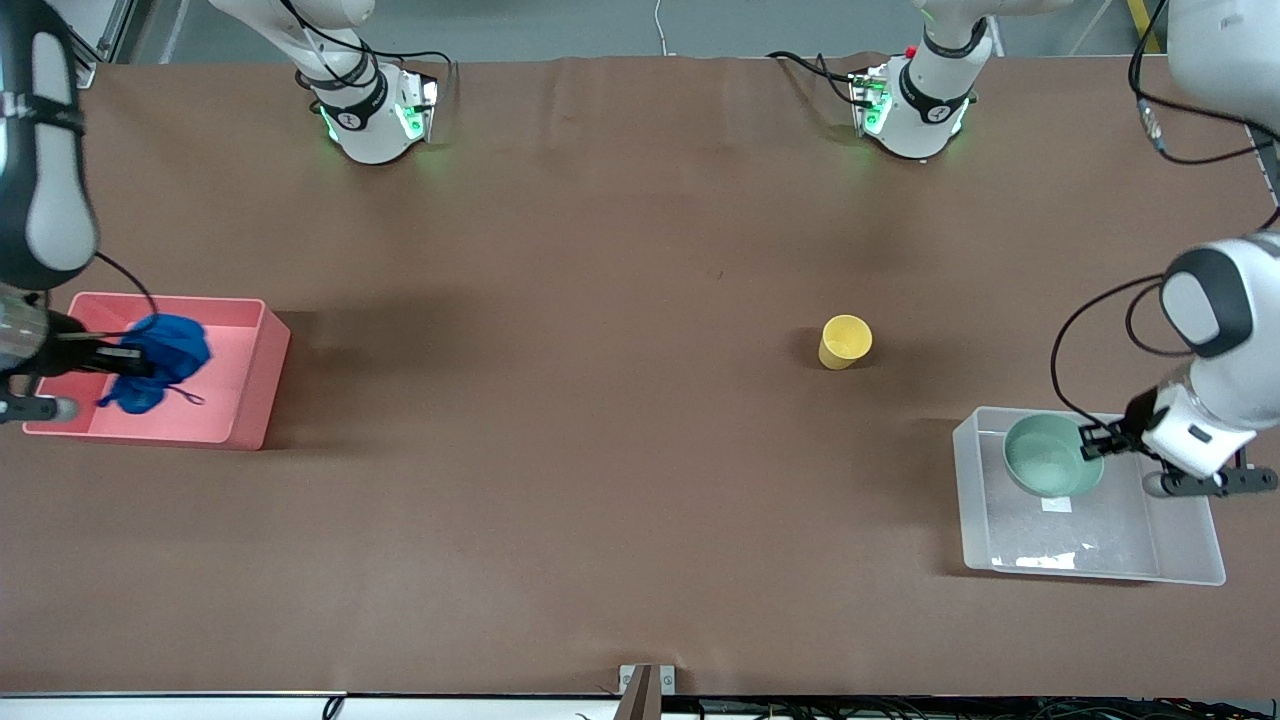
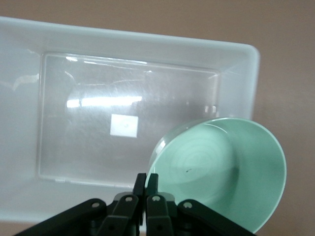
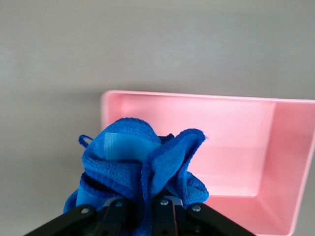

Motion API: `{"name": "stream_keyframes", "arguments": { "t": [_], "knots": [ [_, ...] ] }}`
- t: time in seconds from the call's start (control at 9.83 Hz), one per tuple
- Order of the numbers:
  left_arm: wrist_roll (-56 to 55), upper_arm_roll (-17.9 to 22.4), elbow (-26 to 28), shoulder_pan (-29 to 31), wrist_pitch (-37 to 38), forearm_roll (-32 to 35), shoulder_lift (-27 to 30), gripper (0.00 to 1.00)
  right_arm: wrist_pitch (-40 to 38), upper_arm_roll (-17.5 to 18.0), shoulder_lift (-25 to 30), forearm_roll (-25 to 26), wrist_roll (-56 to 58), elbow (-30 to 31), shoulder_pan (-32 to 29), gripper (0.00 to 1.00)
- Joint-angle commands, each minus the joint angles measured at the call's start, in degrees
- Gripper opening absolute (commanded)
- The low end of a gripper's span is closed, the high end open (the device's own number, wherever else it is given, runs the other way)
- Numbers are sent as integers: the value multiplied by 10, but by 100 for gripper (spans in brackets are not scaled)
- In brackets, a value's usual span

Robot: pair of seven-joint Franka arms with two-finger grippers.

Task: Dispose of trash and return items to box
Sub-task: 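Carry the cloth into the pink bin while the left gripper carries the bowl, then release the cloth and bowl, then raise both grippers away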

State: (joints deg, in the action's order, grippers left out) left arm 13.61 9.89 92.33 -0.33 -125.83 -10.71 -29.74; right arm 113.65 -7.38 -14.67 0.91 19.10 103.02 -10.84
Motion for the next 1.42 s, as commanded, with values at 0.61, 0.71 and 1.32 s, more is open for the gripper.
{"name": "stream_keyframes", "arguments": {
  "t": [0.61, 0.71, 1.32],
  "knots": [
    [105, 29, -19, -1, -97, -69, -137, 5, 296, -21, -56, -3, 109, 200, -37, 7],
    [100, 28, -18, -2, -98, -69, -137, 16, 321, -21, -75, -18, 107, 206, -33, 13],
    [71, 19, 10, -6, 116, -54, 83, 100, 180, -18, -1, -49, -16, 149, 7, 100]
  ]
}}
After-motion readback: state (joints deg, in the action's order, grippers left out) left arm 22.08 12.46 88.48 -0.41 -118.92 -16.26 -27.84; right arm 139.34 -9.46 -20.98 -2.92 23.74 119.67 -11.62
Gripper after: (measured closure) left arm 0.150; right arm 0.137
